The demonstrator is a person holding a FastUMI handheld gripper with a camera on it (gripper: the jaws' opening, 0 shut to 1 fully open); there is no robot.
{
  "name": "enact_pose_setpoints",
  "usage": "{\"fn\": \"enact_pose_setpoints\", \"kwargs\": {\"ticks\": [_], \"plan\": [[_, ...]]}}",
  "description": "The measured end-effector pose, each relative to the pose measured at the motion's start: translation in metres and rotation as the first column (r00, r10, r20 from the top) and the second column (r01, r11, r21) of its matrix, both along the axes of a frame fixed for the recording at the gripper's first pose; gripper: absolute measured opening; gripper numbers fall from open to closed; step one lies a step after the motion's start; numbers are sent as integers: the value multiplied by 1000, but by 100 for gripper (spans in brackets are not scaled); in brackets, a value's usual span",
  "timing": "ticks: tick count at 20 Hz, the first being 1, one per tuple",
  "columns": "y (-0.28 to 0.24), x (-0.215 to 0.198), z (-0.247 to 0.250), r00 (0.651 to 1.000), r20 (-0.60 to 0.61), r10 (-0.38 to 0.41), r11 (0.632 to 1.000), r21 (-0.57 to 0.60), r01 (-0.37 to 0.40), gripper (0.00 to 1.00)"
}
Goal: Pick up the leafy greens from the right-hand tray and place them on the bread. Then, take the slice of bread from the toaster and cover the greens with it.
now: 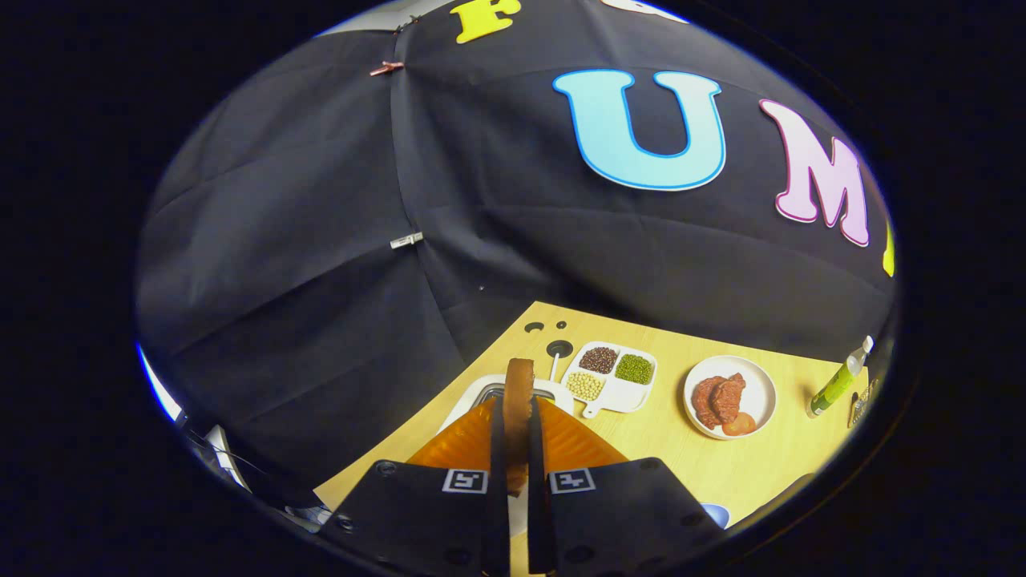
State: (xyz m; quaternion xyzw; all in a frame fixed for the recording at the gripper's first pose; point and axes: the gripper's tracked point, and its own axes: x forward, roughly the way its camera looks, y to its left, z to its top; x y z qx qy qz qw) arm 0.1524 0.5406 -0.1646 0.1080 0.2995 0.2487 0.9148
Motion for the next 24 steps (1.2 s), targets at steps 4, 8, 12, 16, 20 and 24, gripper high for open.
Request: {"fn": "enact_pose_setpoints", "kwargs": {"ticks": [4, 8, 12, 16, 20, 24], "plan": [[-42, -3, 22, 998, 25, -55, 998, 33, 54, 13], [-97, -16, 26, 992, 15, -125, 991, 47, 125, 13], [-150, -39, 9, 979, -17, -204, 979, 24, 204, 13], [-188, -68, -18, 965, -32, -259, 966, -24, 258, 13], [-209, -98, -53, 948, -80, -308, 951, -48, 305, 13], [-211, -118, -84, 926, -140, -352, 935, -16, 353, 13]]}}
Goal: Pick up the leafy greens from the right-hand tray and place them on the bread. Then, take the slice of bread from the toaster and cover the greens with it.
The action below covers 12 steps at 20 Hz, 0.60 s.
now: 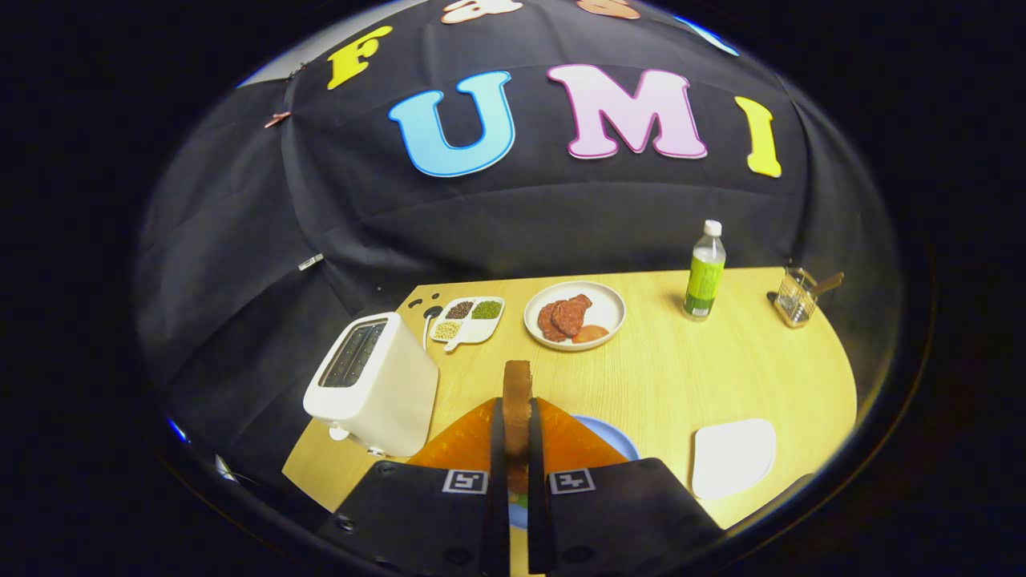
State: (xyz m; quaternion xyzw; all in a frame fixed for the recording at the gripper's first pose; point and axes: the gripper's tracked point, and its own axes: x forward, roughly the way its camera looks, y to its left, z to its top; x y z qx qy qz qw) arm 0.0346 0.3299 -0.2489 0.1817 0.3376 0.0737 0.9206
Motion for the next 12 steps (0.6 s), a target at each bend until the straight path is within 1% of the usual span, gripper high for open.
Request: {"fn": "enact_pose_setpoints", "kwargs": {"ticks": [5, 8, 12], "plan": [[9, -7, -43, 996, -68, -55, 995, 76, 60, 13], [5, -10, -70, 987, -122, -106, 983, 136, 122, 13], [-23, -17, -104, 970, -181, -165, 977, 106, 186, 13]]}}
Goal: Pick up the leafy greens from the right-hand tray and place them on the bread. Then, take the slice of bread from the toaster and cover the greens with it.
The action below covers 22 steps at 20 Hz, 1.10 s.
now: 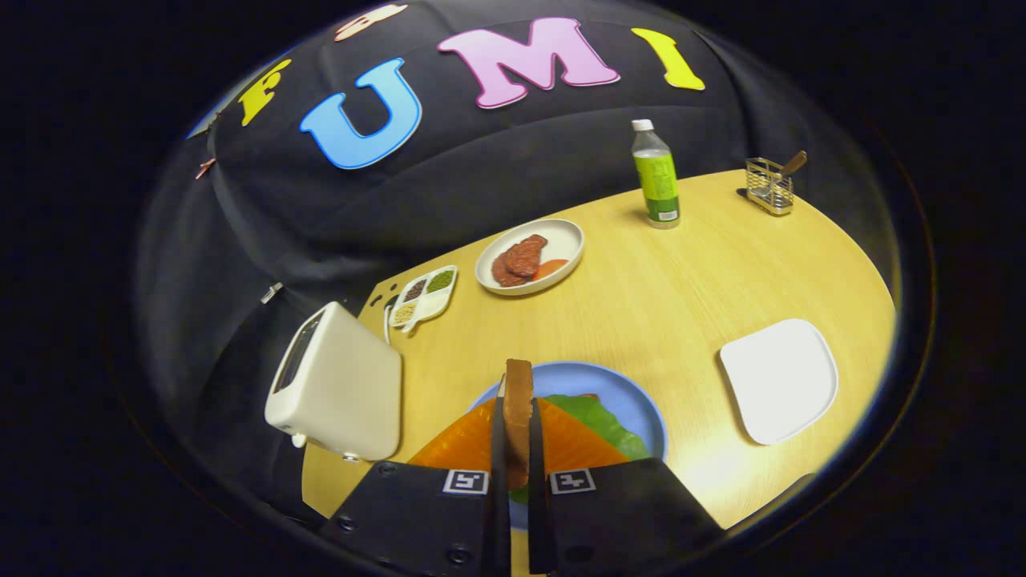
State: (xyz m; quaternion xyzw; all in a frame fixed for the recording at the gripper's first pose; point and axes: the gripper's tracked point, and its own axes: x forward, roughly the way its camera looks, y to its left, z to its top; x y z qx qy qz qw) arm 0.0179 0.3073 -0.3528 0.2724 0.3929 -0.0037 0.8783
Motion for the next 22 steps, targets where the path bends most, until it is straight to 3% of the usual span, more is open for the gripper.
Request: {"fn": "enact_pose_setpoints", "kwargs": {"ticks": [4, 12, 18, 19, 21, 22], "plan": [[-14, -12, -21, 998, -58, -4, 1000, -26, 3, 17], [-41, -24, -36, 994, -110, -6, 993, -122, -8, 54], [-73, -19, -2, 999, -20, 32, 986, -165, -35, 77], [-80, -15, 8, 999, 7, 45, 983, -179, -43, 87], [-95, -9, 31, 996, 62, 70, 975, -214, -55, 98], [-100, -5, 45, 992, 94, 82, 972, -229, -59, 98]]}}
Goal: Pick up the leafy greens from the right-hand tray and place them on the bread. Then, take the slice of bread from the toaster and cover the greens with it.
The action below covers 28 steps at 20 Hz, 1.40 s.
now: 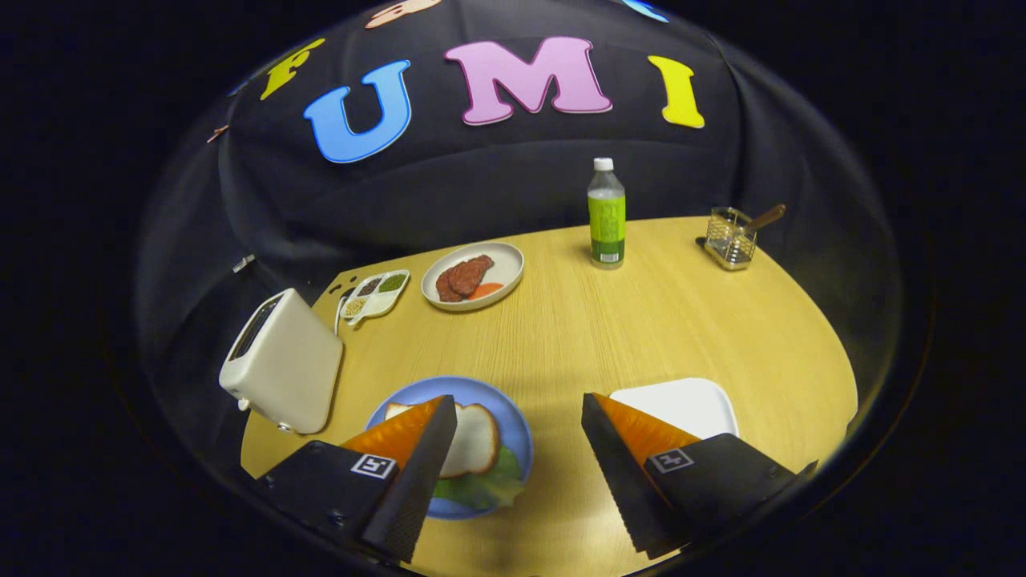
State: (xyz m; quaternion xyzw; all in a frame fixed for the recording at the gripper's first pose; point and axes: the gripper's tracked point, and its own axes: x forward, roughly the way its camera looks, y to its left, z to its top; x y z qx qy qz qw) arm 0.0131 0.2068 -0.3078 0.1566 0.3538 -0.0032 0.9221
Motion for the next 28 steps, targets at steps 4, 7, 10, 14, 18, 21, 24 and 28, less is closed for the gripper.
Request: {"fn": "enact_pose_setpoints", "kwargs": {"ticks": [4, 7, 10, 14, 18, 21, 24, 28], "plan": [[-20, 15, 67, 987, 146, 64, 996, -67, -55, 99], [-28, 21, 116, 963, 242, 117, 989, -114, -91, 99], [-32, 17, 156, 937, 308, 165, 981, -147, -124, 99], [-41, 11, 193, 908, 364, 208, 972, -182, -149, 99], [-54, 1, 221, 885, 405, 230, 966, -204, -158, 99], [-69, -3, 232, 874, 426, 232, 962, -236, -141, 98], [-73, -6, 236, 870, 436, 231, 961, -239, -135, 97], [-73, -6, 233, 873, 435, 223, 965, -226, -134, 97]]}}
